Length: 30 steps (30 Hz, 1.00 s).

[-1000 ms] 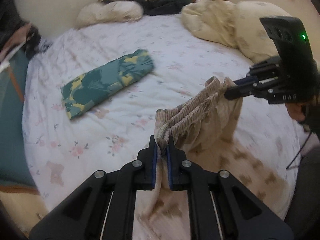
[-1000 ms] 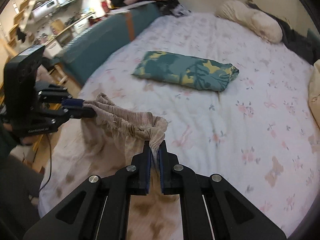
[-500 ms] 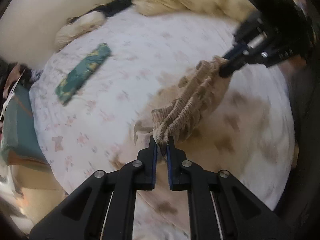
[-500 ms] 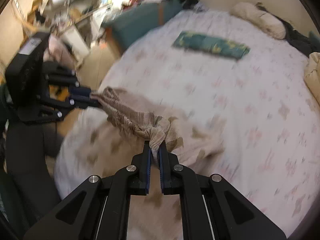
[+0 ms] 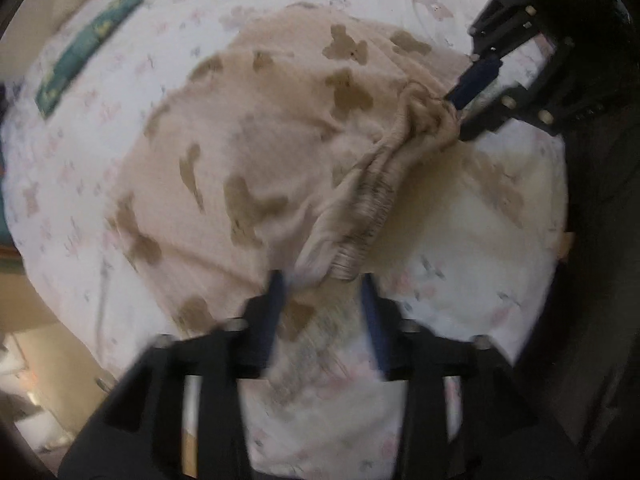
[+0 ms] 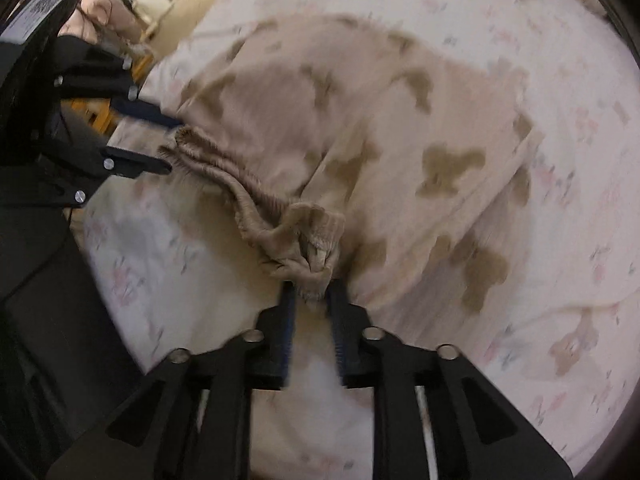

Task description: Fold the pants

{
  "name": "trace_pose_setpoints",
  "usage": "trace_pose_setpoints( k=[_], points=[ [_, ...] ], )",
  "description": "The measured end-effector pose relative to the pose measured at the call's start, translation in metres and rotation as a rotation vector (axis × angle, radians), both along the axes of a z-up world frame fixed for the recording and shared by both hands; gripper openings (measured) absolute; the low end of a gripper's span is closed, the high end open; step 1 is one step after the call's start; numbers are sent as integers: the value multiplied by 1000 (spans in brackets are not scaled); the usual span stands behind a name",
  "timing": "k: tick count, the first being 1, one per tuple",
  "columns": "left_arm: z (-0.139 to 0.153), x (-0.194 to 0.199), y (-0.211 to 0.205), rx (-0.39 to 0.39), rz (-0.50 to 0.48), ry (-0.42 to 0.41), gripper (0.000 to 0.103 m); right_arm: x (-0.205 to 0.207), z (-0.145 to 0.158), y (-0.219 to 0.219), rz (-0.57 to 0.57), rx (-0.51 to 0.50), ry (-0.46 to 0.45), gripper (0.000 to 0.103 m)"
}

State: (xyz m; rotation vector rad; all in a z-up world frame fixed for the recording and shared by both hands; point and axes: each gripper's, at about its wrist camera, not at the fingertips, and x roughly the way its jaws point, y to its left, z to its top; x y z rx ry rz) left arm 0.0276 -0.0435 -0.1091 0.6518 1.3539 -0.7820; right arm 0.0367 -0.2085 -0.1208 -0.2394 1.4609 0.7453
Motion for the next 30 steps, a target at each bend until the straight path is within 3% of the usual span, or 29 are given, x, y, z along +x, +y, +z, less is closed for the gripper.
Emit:
trace_pose_setpoints(
  k=[3,5,7,10,15,17,20,22,25,27,30],
  points=[
    [26,14,19,-138,91,45,52,-8,16,-8,16,25,-7,29],
    [41,27,27,-227,177,-2,55,-3,38,-18,-47,95,-78,29],
    [36,38,28,-217,257,-43,55,4,46,-21,-119,123,-135,29],
    [6,45,15,-136,320,-29,53,16,32,-7,-161,133,-127,26],
    [-53,19,-3,67,234,50,56,8,-16,23,-43,16,-3,26],
    [-65,11,3,94,231,109,57,0,-32,21,-28,-20,59,26],
    [-51,14,10,72,249,87,57,0,-16,16,-46,23,20,28],
    [-31,25,23,-2,324,45,56,4,4,6,-95,104,-26,29],
    [-9,41,39,-90,416,-25,58,24,28,-17,-245,183,-123,29],
    [-1,55,52,-111,504,-87,58,39,33,-35,-354,196,-151,30],
    [2,77,77,-139,690,-112,58,54,30,-61,-507,202,-150,30]
  ],
)
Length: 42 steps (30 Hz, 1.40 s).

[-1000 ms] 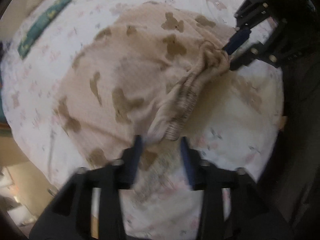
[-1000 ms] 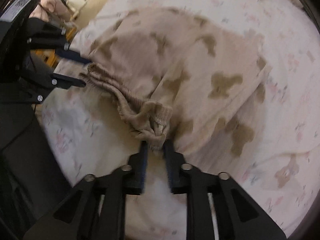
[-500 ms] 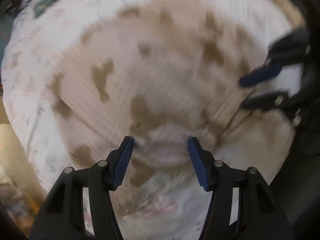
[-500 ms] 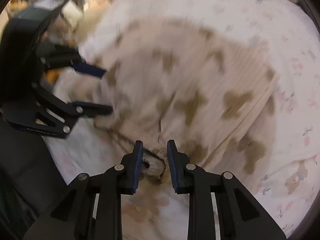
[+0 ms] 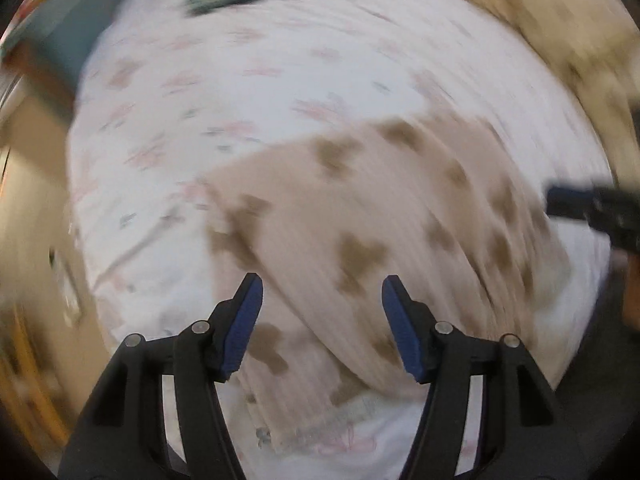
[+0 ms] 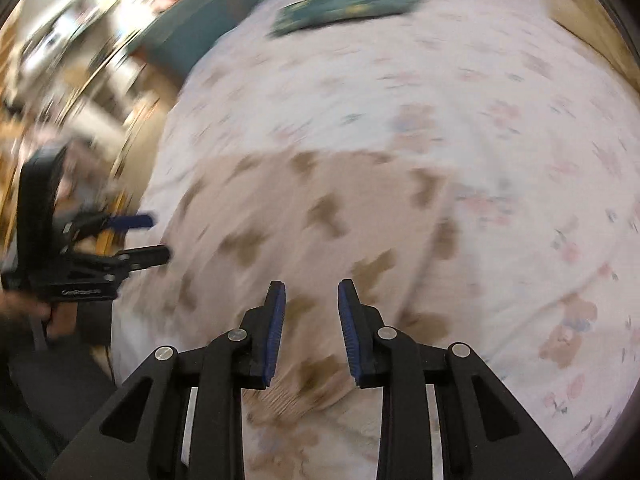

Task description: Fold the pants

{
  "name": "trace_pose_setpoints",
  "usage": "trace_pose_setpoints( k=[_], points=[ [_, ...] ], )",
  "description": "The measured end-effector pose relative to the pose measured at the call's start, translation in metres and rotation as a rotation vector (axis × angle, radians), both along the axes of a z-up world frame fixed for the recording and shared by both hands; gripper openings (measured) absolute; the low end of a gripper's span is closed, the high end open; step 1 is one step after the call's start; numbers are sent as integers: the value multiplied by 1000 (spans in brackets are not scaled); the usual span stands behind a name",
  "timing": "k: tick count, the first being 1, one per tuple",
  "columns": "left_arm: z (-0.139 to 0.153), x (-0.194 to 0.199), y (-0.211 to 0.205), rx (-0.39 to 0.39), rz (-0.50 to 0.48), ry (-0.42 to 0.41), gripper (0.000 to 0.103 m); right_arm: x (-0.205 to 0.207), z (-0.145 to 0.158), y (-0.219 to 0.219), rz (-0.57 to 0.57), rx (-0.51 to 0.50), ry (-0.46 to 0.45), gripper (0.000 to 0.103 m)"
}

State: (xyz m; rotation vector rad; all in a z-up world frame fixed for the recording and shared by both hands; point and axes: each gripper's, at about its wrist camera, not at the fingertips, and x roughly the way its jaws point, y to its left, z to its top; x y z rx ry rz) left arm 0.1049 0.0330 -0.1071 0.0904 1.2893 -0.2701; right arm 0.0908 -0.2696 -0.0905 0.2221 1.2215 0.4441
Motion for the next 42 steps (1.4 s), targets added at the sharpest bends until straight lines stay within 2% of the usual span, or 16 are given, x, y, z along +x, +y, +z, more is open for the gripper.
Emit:
trace_pose_setpoints(
  k=[5,7,11,16,19,22,24,26,27,30,32,35,36,37,39,42],
  points=[
    [12,32,42,-81,266,-59,58,21,-1,-50,-218,117,37,34],
    [11,38,53,-84,334,-73,58,33,-8,-60,-281,175,63,42],
    [-8,52,64,-110,422,-35,57,55,-21,-79,-344,234,109,42],
    [-30,63,54,-128,429,19,56,77,-37,-76,-354,205,133,42],
    [-41,67,43,-128,425,42,56,88,-52,-65,-307,198,169,41],
    [-51,74,33,-110,406,47,56,91,-60,-52,-267,135,178,41],
    [-58,79,27,-98,394,56,45,91,-64,-51,-262,142,186,40],
    [-62,83,22,-73,366,71,3,92,-59,-51,-238,135,155,22],
    [-62,84,20,-57,349,78,3,92,-54,-50,-219,119,129,2],
    [-52,83,17,0,312,42,2,91,-45,-52,-197,131,99,2],
    [-48,83,22,32,330,25,2,92,-41,-61,-229,84,75,2],
    [-50,84,25,66,343,18,3,94,-47,-65,-253,35,96,2],
    [-48,83,26,64,359,2,4,94,-47,-62,-250,-1,89,4],
    [-45,82,27,43,376,0,6,95,-47,-59,-245,-10,84,9],
    [-37,76,25,8,373,11,9,92,-41,-53,-222,-1,83,10],
    [-12,56,5,-18,282,-68,9,76,-21,-47,-206,-116,4,12]
  ],
)
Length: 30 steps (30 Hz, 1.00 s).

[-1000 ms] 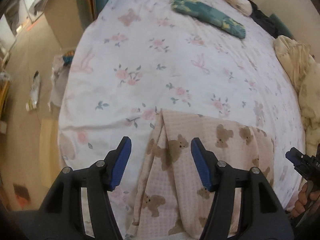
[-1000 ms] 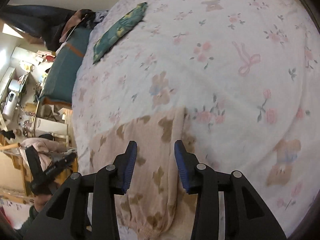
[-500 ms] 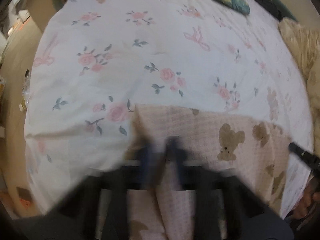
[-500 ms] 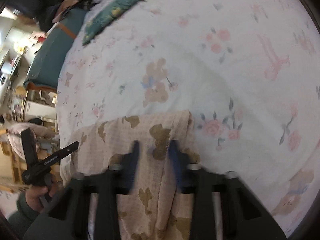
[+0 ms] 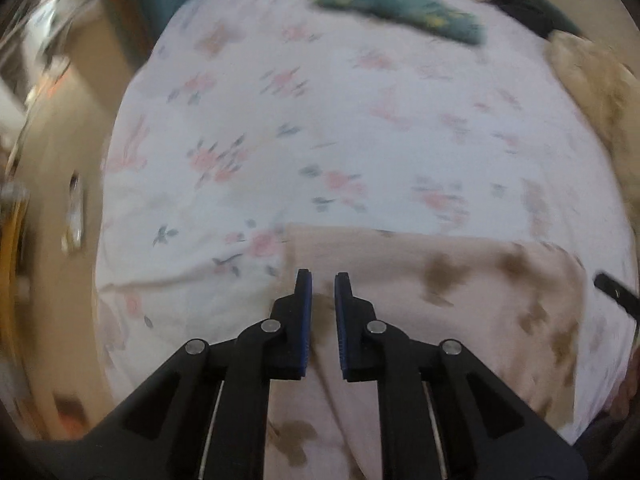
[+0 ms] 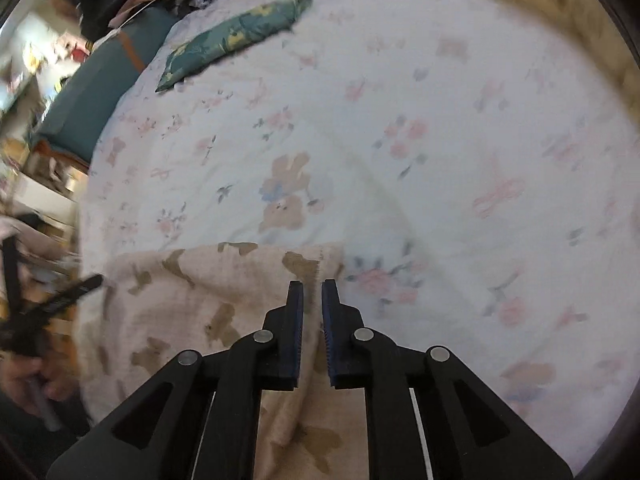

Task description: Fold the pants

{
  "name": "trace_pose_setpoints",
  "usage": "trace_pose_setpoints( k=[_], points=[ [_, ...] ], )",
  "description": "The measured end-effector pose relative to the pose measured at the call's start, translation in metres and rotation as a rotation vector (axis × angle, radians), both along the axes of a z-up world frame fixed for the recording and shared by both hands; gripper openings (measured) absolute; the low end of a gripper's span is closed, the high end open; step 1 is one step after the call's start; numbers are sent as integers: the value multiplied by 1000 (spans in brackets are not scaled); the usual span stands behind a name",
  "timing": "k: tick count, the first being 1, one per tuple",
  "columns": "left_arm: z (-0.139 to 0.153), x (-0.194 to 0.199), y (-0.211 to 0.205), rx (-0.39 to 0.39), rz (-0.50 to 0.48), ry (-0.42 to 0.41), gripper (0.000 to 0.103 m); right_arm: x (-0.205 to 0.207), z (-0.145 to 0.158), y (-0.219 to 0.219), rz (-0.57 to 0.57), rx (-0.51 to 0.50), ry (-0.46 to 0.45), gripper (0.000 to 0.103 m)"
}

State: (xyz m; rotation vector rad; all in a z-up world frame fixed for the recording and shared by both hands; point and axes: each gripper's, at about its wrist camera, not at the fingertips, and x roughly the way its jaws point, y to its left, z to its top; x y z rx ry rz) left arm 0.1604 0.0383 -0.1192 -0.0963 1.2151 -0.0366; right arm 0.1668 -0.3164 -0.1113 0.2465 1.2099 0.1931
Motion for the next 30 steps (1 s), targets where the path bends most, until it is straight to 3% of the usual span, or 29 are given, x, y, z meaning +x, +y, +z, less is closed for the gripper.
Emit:
trace_pose_setpoints(
  k=[1,3,5,7,9,10,12,16,17,18,22,26,28,30],
  points=[
    [6,-6,-9,-32,-41,-22,9,-5,5,3,12,-3,-8,12],
    [14,-23,-38,-118,-162,-40,9,-21,11,17,82,85,1,12],
    [3,-38,-71,-195,-274,20,9,-30,-2,40,173,205,83,12],
    [-23,-55,-100,-149,-355,128,9,-39,-24,66,268,232,181,12],
    [-47,-64,-108,-73,-389,207,9,-47,-44,84,334,148,243,12],
    [-56,-68,-108,-31,-408,238,10,-51,-58,88,356,56,282,7],
    [-52,-70,-102,-7,-416,225,10,-56,-68,79,349,-58,295,0],
    [-38,-76,-78,23,-365,226,9,-64,-51,49,278,-105,284,3],
    [-34,-80,-72,2,-344,225,9,-67,-47,44,267,-68,286,4],
    [-30,-83,-69,-24,-331,213,9,-71,-41,44,267,-26,274,12],
    [-23,-96,-82,-126,-375,202,9,-86,-24,71,379,73,227,11],
    [-54,-113,-92,-30,-442,326,11,-104,-52,94,498,2,354,10],
    [-56,-116,-89,-20,-436,316,11,-105,-63,92,506,-35,381,10],
    [-50,-114,-90,-20,-434,311,11,-100,-60,84,477,-10,392,10]
  ],
)
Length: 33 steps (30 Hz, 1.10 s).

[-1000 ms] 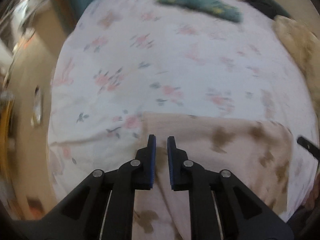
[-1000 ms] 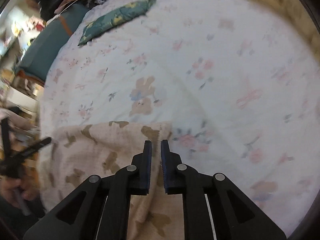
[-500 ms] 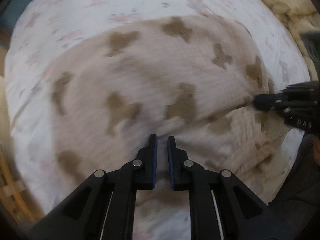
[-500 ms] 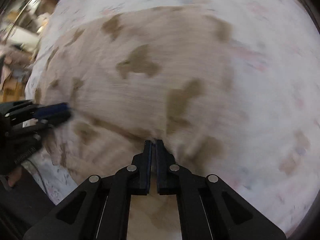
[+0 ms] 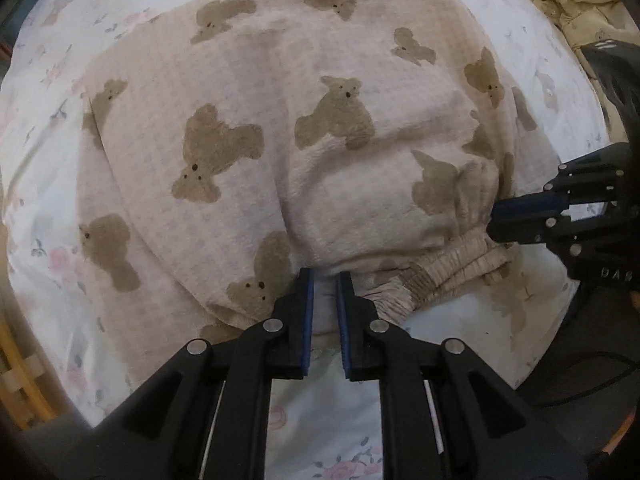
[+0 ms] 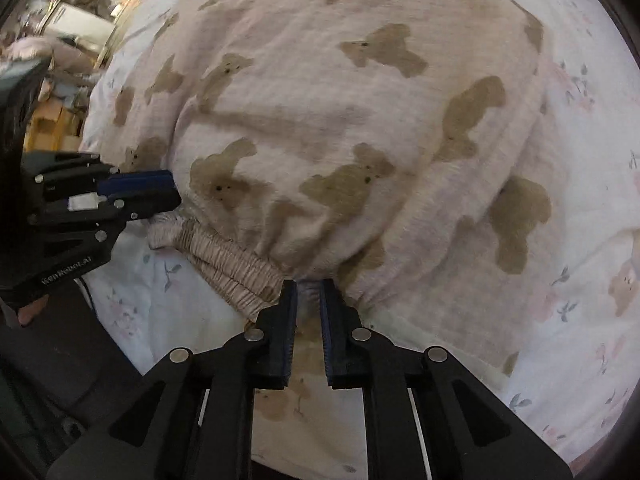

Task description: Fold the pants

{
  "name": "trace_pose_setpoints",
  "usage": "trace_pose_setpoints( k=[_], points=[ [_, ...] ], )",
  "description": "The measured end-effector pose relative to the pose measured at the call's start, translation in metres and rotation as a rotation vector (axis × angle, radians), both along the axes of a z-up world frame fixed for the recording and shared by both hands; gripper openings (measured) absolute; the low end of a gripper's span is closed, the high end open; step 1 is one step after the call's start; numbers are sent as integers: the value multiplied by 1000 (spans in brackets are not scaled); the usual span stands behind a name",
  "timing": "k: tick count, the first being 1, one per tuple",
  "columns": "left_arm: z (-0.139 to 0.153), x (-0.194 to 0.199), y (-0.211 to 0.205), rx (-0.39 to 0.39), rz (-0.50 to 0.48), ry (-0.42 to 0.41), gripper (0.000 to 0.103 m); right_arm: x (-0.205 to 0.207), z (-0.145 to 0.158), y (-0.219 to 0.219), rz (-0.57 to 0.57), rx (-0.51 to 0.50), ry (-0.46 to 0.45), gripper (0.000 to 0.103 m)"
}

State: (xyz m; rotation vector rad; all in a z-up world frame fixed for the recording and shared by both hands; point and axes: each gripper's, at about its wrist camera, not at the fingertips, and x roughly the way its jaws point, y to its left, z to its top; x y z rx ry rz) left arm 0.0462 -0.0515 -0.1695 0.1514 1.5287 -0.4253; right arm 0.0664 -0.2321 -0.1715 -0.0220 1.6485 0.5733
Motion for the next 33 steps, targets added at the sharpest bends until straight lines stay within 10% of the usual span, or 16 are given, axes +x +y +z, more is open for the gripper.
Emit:
trace_pose_setpoints(
  k=[4,6,8,10,17,24,26,31,33],
  points=[
    [29,26,36,-43,124,-45,15,23,29,-37,-132,110,-87,18],
    [44,44,58,-41,217,-91,34,32,46,-58,-227,154,-163,29],
    [56,66,82,11,303,-164,73,52,58,-88,-360,178,-227,68],
    [64,88,102,70,370,-218,79,69,62,-110,-453,188,-261,68],
    [42,132,169,78,467,-194,79,121,44,-128,-546,192,-243,68],
    [24,152,132,11,365,-226,77,138,13,-104,-470,194,-180,68],
    [13,158,120,23,326,-193,56,144,8,-94,-435,193,-188,68],
    [3,166,107,29,293,-180,40,149,-6,-88,-408,178,-150,64],
    [4,170,105,15,276,-169,13,148,-8,-86,-387,183,-148,61]
  ],
)
